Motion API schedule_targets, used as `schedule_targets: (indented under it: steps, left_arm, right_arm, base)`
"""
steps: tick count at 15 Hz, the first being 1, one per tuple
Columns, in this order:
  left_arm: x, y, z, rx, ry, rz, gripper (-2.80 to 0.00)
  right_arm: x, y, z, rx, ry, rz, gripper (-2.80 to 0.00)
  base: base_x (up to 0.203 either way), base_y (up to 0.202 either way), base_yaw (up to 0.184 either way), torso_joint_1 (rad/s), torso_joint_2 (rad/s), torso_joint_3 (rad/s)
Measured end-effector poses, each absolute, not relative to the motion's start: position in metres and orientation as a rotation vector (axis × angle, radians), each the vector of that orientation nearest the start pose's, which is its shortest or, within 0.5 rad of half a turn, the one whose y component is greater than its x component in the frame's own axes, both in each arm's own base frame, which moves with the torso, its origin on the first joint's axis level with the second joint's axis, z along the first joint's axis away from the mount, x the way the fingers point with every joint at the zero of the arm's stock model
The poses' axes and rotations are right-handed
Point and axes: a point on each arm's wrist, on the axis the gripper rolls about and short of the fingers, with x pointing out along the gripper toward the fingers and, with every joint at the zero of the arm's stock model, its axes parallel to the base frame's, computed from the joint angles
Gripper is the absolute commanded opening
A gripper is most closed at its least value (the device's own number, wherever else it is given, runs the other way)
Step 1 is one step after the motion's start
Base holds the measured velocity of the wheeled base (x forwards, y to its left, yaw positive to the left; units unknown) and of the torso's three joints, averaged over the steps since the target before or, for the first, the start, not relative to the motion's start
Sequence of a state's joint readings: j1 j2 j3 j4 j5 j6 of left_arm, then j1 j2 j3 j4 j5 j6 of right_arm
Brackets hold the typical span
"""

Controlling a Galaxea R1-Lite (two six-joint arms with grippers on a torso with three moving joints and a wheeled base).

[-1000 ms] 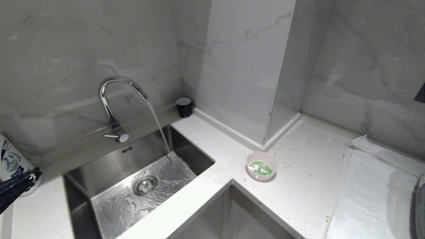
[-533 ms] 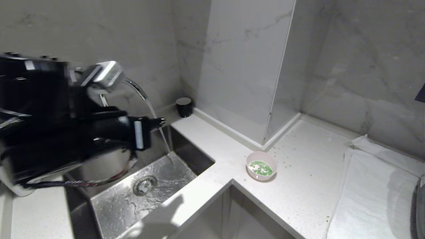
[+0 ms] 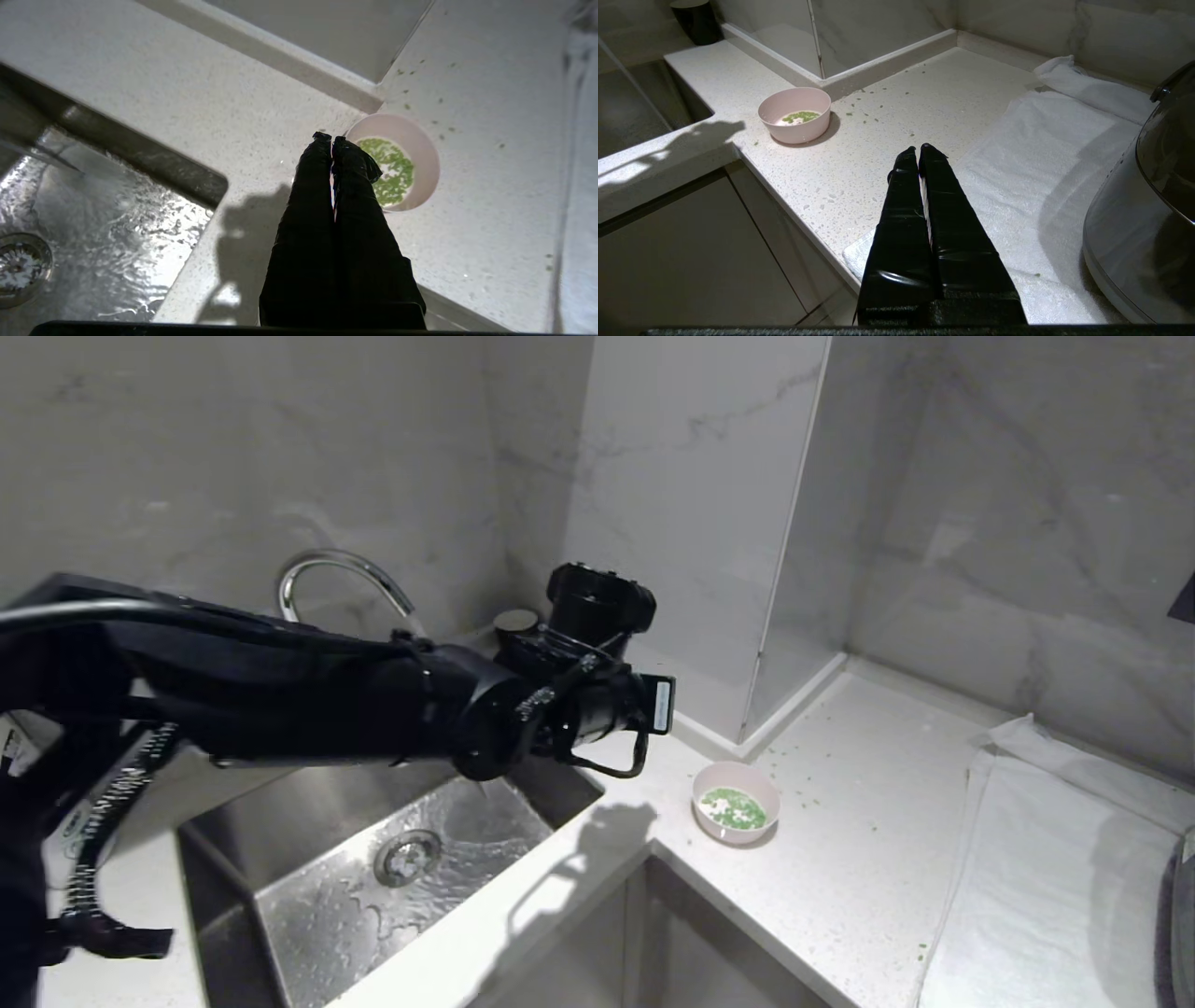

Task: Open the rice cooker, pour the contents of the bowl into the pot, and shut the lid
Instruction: Pick up the bowl on the table

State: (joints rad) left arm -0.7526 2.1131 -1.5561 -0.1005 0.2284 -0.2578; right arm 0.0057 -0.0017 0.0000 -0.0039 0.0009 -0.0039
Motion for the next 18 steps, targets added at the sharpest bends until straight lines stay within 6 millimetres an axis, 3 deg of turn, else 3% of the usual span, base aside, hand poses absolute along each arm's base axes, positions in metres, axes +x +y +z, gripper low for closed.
schedule_targets:
  steps: [4,8,9,18]
  left_arm:
    - [0.338,-0.322,0.138,0.021,0.549,-0.463,-2.80]
    - [0.339,-0.353,0.115,0.047,0.596,-0.495,-2.80]
    - [0.339,-0.358,0.111,0.045,0.607,-0.506,0.00]
    - [0.349,-0.384,0.061,0.044,0.665,-0.526,0.00]
  right_arm:
    - [-0.023,0.000,0.076,-0.004,-0.006,0.007,-2.80]
    - [-0.023,0.000,0.076,-0.005,-0.006,0.007,-2.80]
    - [-0.023,0.000,0.076,-0.004,-0.006,0.007,-2.80]
    - [-0.023,0.000,0.076,-0.004,-0.006,0.007,-2.80]
  base:
    - [0.000,0.000,0.000,0.000,0.00,0.000]
    - [0.000,0.000,0.000,0.000,0.00,0.000]
    - [0.000,0.000,0.000,0.000,0.00,0.000]
    - [0.000,0.000,0.000,0.000,0.00,0.000]
